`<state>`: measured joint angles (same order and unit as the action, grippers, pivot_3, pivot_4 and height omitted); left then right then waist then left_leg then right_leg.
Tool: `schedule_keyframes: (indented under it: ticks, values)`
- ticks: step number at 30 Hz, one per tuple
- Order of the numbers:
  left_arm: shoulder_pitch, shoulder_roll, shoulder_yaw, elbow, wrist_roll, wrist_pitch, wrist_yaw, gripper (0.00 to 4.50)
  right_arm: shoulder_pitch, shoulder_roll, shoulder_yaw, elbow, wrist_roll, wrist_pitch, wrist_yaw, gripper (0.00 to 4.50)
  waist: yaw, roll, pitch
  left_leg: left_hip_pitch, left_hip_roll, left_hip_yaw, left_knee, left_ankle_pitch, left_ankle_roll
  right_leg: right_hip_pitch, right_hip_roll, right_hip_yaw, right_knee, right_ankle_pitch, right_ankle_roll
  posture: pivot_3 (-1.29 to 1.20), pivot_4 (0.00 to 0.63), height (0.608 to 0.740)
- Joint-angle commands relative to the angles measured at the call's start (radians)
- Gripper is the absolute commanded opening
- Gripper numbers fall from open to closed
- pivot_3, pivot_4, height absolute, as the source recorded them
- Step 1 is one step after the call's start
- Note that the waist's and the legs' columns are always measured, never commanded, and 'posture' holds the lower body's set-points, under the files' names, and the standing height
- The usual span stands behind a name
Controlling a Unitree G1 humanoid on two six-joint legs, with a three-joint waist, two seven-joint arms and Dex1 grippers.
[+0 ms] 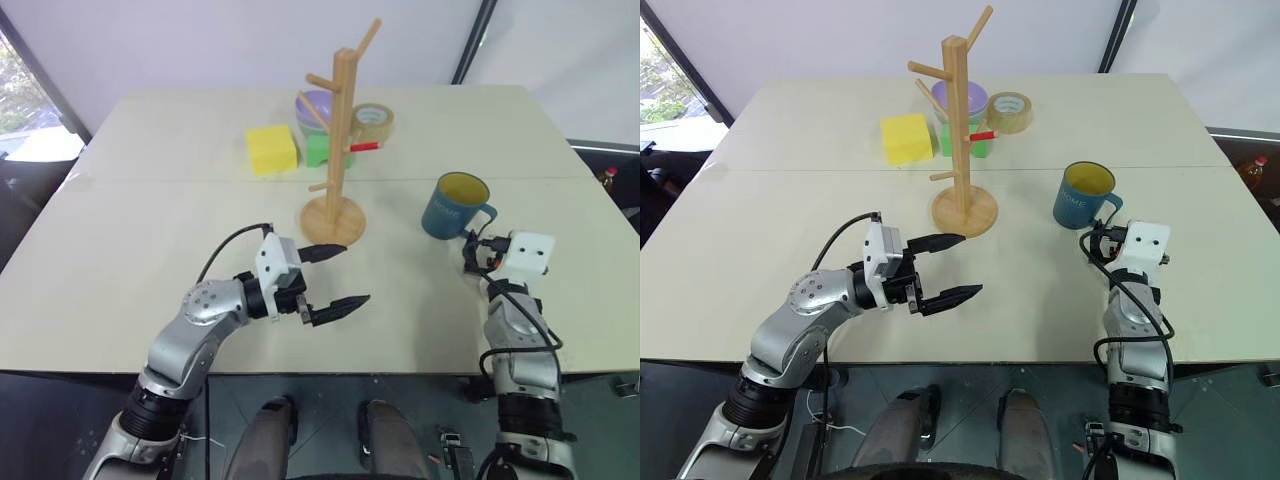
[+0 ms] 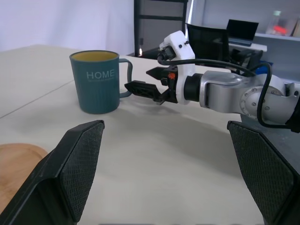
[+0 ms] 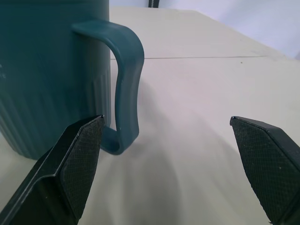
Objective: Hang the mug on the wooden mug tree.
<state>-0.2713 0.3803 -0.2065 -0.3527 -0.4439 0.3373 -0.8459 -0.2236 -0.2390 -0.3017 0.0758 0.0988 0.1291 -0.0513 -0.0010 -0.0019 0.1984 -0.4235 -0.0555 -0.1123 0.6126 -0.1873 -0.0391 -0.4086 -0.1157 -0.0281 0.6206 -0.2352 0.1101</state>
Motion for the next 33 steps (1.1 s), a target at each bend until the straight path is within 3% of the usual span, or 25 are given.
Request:
schedule_keyframes:
  ticks: [1,6,9,16,24,28,33]
  values:
    - [-0.011,-0.001,0.005,-0.028,-0.003,-0.01,0.0,4.5,-0.032,-0.014,-0.005,0.021,-0.013,-0.028,-0.009,4.44,-0.007,0.0,0.0,0.0,0.0,0.0,0.0,0.0,0.0,0.0,0.0,0.0,0.0,0.0,0.0,0.0,0.15,0.74]
    - [-0.02,-0.003,0.005,-0.019,0.0,-0.013,0.003,4.5,-0.069,-0.016,-0.002,0.085,-0.014,-0.042,-0.008,4.44,-0.012,0.0,0.0,0.0,0.0,0.0,0.0,0.0,0.0,0.0,0.0,0.0,0.0,0.0,0.0,0.0,0.15,0.74]
    - [-0.024,-0.002,0.009,-0.016,0.001,-0.015,0.005,4.5,-0.087,-0.018,0.0,0.117,-0.014,-0.05,-0.006,3.65,-0.013,0.0,0.0,0.0,0.0,0.0,0.0,0.0,0.0,0.0,0.0,0.0,0.001,0.0,0.0,0.0,0.15,0.74]
    - [-0.015,0.002,0.026,-0.013,0.0,-0.019,0.016,4.5,-0.1,-0.016,0.016,0.125,0.006,-0.078,0.041,0.07,-0.013,0.0,0.0,0.001,0.0,0.0,0.0,0.0,0.0,0.0,0.0,0.0,0.001,0.0,0.0,0.0,0.15,0.74]
    - [-0.009,0.011,0.049,0.005,-0.001,-0.026,0.021,4.5,-0.075,-0.042,0.031,0.056,0.017,-0.096,0.119,0.02,-0.013,0.0,0.0,0.001,0.0,0.0,0.0,0.0,0.0,0.0,0.0,0.0,0.001,0.0,0.0,0.0,0.15,0.74]
    - [-0.012,0.034,0.103,0.049,0.009,-0.05,0.031,4.5,-0.022,-0.147,0.109,-0.1,0.006,-0.098,0.297,0.02,-0.013,0.001,0.0,0.0,0.0,0.0,0.0,0.0,0.0,0.0,0.0,0.0,0.001,0.0,0.0,0.0,0.15,0.74]
    - [-0.031,0.085,0.231,0.134,-0.029,-0.072,0.013,4.5,0.026,-0.343,0.178,-0.364,0.106,-0.017,0.587,0.02,-0.013,0.001,0.001,0.001,0.001,-0.001,0.0,0.0,0.0,0.0,0.001,0.0,0.001,-0.002,0.004,0.0,0.15,0.74]
